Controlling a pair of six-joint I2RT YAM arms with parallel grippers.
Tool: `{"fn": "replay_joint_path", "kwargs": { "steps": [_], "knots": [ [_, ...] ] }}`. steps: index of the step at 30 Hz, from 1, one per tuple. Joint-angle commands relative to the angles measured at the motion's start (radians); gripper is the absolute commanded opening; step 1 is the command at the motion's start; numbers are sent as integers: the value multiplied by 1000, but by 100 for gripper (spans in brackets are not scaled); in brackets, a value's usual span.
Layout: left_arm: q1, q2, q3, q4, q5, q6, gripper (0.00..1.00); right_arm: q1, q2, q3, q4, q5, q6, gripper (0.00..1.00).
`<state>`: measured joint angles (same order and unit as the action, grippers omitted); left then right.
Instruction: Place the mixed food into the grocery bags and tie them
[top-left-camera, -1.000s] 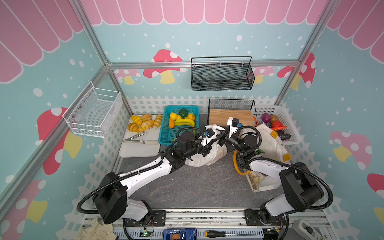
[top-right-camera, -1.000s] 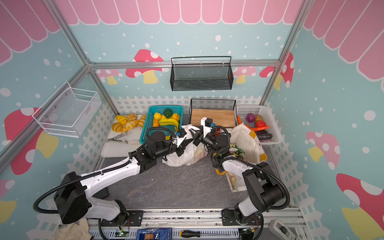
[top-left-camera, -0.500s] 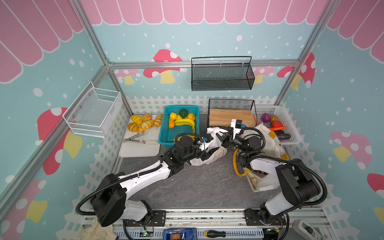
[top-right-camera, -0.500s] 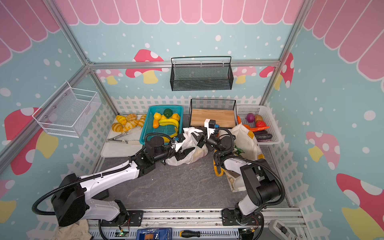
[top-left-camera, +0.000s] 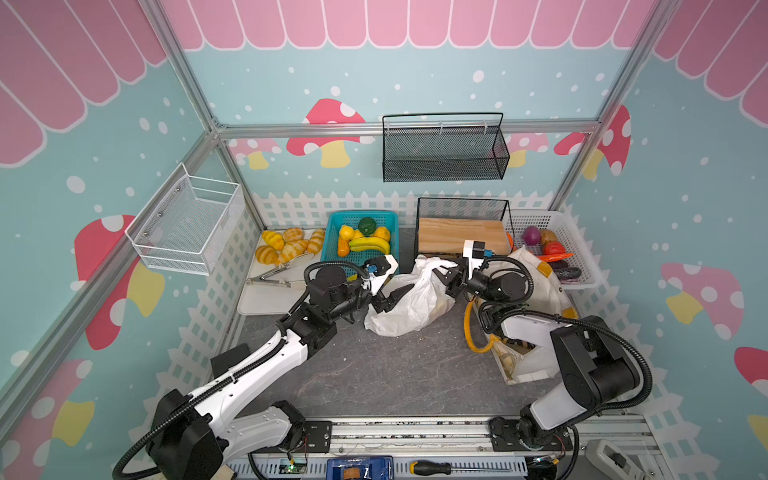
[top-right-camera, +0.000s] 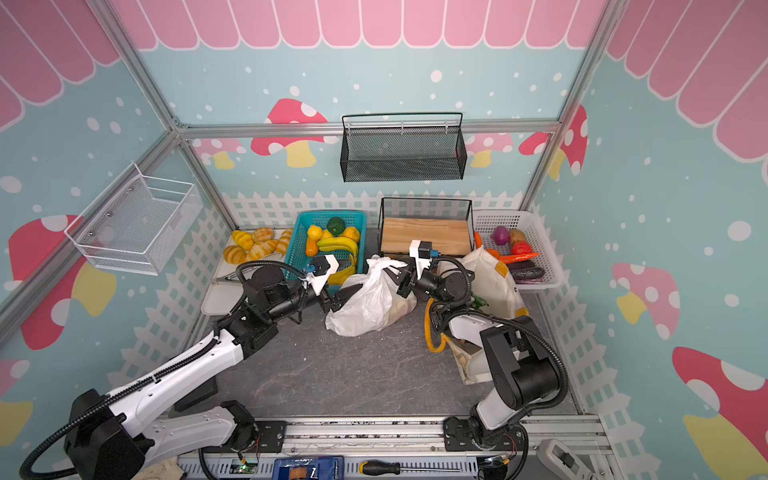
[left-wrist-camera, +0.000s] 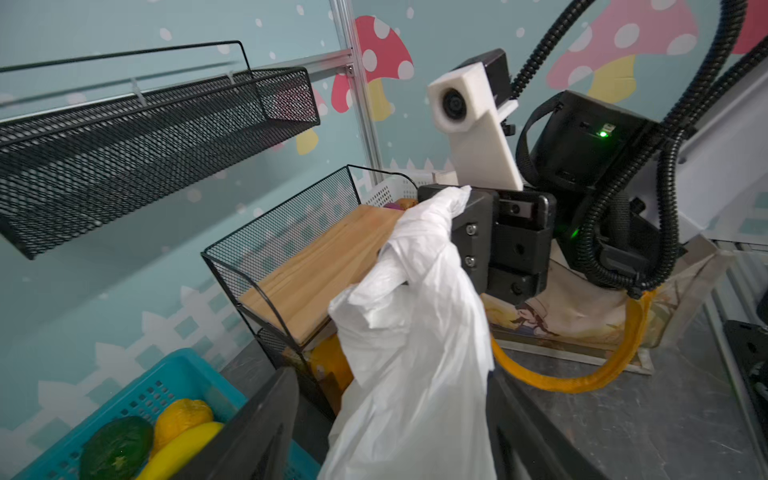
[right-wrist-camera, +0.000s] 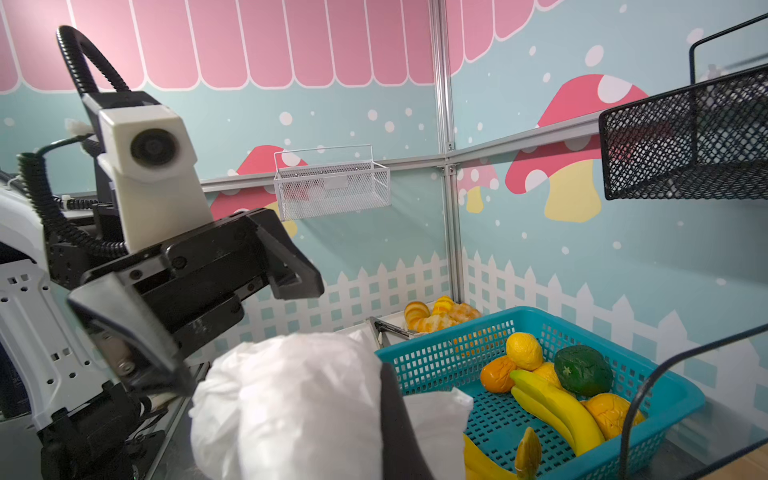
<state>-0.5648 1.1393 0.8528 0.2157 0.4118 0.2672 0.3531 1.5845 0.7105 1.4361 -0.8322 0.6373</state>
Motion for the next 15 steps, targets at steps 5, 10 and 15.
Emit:
{"fn": "replay_joint_path", "kwargs": {
  "steps": [5,10,15],
  "knots": [
    [82,79,125,-204,115,248,53,-5,12,34,19,-48,9,0],
    [62,176,218,-263,169,361,52,-4,15,42,17,-51,19,0],
    [26,257,295,-288,171,416,51,0,19,53,17,-53,25,0]
  ]
}}
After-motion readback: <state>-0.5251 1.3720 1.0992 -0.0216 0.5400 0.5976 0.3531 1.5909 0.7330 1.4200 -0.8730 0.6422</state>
